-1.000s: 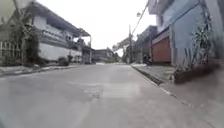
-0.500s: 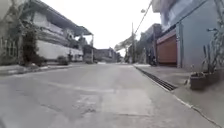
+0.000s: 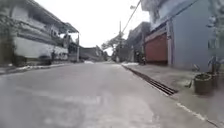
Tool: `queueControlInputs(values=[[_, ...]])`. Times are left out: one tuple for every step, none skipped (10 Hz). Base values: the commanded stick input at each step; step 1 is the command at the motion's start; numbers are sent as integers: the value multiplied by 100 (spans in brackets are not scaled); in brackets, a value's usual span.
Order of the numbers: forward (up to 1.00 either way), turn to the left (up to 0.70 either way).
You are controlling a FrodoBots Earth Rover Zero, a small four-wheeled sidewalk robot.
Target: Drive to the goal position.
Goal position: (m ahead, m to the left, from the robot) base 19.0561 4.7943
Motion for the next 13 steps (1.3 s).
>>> queueControlInputs(values=[[100, 0], [100, 0], [100, 0], [100, 0], [100, 0], [100, 0], [100, 0], [100, 0], [100, 0], [100, 0], [100, 5], [100, 23], [100, 37]])
